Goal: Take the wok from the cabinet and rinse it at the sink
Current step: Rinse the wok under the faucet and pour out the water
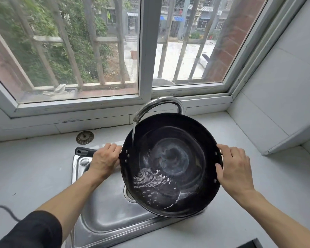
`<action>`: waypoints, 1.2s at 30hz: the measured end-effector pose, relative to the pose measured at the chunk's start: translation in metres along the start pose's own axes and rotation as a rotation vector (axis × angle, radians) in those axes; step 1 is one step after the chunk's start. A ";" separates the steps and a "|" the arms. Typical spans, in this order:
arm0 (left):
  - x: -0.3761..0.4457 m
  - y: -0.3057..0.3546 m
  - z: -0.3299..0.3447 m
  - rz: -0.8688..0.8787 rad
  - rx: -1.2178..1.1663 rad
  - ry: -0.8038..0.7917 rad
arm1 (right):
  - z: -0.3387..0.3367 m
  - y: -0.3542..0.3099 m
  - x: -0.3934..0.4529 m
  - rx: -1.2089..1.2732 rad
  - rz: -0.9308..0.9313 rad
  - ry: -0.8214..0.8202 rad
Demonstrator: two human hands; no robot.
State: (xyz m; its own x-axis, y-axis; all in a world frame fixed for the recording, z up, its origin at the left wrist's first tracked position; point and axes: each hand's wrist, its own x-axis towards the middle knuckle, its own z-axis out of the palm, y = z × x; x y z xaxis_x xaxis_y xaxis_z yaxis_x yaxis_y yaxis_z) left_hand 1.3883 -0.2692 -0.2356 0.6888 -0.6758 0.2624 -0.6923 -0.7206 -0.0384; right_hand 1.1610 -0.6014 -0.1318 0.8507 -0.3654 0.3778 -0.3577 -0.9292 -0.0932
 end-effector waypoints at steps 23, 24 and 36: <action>0.045 -0.005 0.020 0.009 0.067 -0.017 | 0.025 -0.002 -0.027 0.149 0.191 0.099; 0.045 -0.003 0.020 0.012 0.067 -0.016 | 0.025 -0.001 -0.026 0.142 0.192 0.104; 0.047 0.010 0.021 0.036 0.033 -0.020 | 0.023 0.006 -0.031 0.133 0.217 0.114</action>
State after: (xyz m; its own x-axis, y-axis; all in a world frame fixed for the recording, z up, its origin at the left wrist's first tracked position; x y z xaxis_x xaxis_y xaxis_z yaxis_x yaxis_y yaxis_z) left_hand 1.4183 -0.3111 -0.2436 0.6681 -0.7040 0.2409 -0.7095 -0.7003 -0.0788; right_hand 1.1416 -0.5971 -0.1650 0.7083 -0.5547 0.4365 -0.4666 -0.8320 -0.3001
